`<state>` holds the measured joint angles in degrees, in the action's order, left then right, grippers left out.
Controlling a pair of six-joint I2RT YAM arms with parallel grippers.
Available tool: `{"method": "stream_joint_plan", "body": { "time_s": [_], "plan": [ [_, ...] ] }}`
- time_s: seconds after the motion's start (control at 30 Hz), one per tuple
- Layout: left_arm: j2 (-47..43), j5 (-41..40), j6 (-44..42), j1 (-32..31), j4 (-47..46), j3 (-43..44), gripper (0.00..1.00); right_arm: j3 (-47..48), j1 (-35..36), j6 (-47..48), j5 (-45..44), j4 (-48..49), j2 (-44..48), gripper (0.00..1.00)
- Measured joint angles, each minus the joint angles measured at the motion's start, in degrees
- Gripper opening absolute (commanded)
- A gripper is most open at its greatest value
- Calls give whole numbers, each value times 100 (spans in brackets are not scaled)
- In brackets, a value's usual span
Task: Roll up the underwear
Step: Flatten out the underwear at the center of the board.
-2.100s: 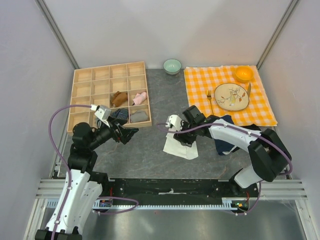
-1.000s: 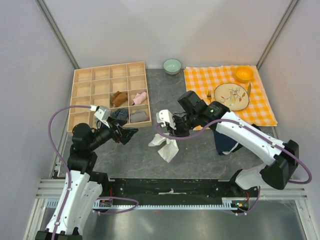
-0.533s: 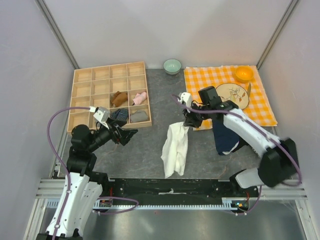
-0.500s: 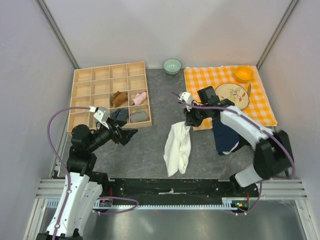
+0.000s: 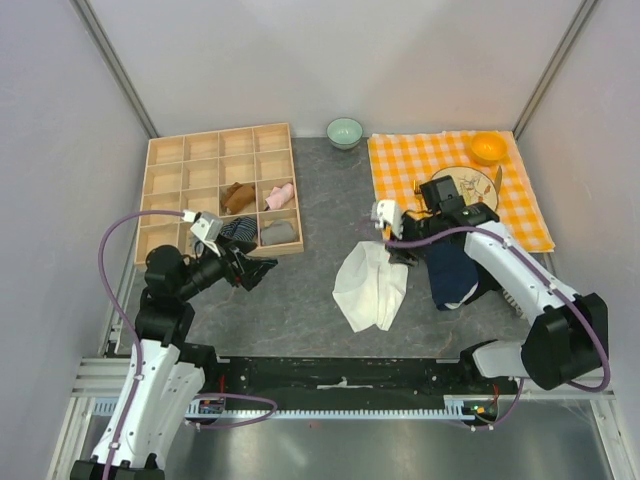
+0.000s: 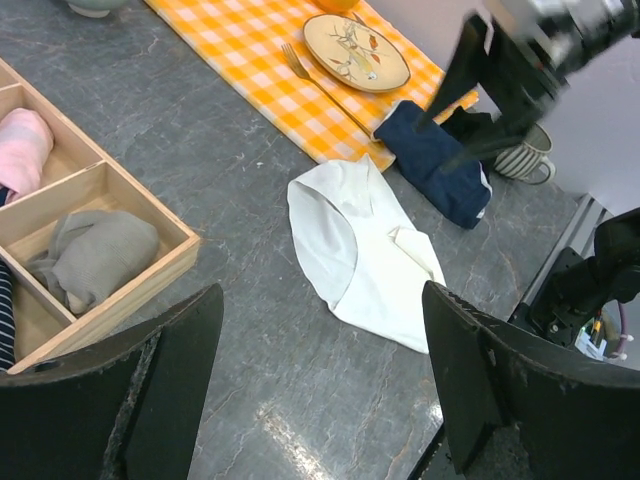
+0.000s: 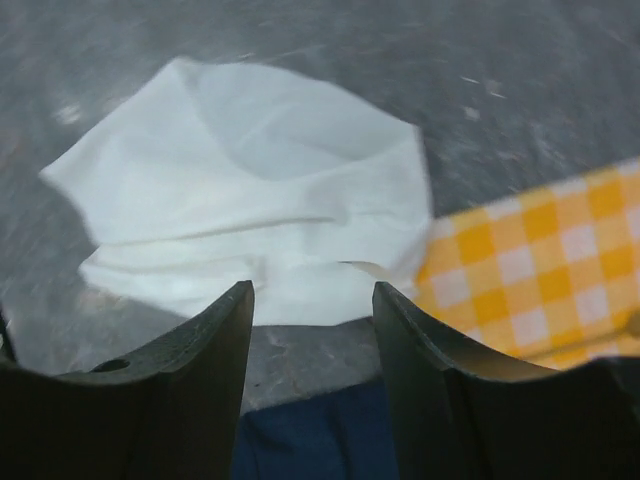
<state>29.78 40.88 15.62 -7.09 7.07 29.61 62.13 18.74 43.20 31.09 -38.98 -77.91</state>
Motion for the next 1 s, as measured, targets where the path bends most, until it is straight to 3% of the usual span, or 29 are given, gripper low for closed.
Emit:
{"method": "stream_joint_plan", "body": {
  "time_s": [0.1,0.2,0.33,0.53,0.63,0.7,0.83,1.0],
  "plan": [
    [55,26,13,0,-9,0,86,-267,470,1561,407,-855,155,65],
    [116,94,63,0,-52,0,84,-1040,1244,2505,376,-1178,251,66],
    [271,190,142,-2,-133,0,84,-1869,1967,3040,-22,-1115,323,62],
    [426,273,208,-7,-142,0,82,-2037,2243,3320,-595,-675,205,53],
    [527,306,310,-50,-190,0,80,-2184,2345,3362,-802,-501,142,43],
    [702,348,424,-142,-289,0,79,-2275,2382,3346,-911,-472,131,32],
    [1108,389,673,-592,-299,0,75,-2334,2391,3261,-1056,-479,142,0],
    [1766,-118,1067,-1987,-278,-2,75,-2450,2387,2977,-1128,-579,452,0]
  ]
}}
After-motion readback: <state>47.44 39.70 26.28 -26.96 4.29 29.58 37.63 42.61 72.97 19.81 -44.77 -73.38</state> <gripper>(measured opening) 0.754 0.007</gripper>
